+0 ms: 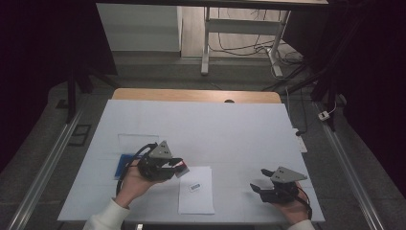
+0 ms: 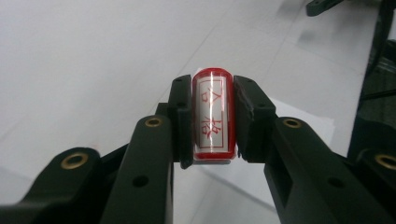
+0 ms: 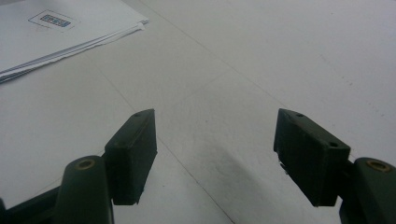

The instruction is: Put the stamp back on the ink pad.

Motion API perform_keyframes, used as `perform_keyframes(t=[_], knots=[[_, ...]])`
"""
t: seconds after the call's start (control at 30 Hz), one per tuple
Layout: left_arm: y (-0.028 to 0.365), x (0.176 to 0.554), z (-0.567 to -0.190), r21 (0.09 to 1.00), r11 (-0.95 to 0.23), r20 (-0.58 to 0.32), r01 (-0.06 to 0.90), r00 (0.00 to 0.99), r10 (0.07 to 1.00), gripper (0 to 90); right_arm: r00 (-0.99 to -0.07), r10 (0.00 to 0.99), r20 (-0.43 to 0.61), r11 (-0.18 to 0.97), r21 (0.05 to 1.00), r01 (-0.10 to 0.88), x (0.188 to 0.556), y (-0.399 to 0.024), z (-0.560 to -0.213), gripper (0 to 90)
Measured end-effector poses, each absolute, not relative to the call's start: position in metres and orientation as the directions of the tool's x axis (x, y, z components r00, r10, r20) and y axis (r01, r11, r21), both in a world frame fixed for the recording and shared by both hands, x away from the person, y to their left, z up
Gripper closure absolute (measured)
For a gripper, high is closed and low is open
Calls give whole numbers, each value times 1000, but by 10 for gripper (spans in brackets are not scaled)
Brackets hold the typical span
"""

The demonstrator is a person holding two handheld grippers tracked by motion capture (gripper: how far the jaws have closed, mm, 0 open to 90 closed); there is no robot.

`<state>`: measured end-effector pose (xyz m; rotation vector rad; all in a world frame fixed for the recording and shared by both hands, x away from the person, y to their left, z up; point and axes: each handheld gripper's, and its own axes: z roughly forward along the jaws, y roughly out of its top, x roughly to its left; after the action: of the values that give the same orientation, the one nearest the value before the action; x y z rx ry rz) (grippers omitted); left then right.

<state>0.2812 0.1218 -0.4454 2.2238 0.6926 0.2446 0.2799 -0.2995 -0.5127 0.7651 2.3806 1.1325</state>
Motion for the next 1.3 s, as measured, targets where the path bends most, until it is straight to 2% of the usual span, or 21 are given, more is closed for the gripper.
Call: perform_keyframes(t=[0.47, 1.3], knots=[[157, 283, -439, 728, -533, -22, 431, 792, 610, 703, -772, 626, -116, 530, 788, 312, 280, -299, -514, 295], [226, 298, -460, 670, -459, -50, 584, 652, 756, 703, -770, 629, -112, 531, 785, 319, 280, -300, -514, 295]])
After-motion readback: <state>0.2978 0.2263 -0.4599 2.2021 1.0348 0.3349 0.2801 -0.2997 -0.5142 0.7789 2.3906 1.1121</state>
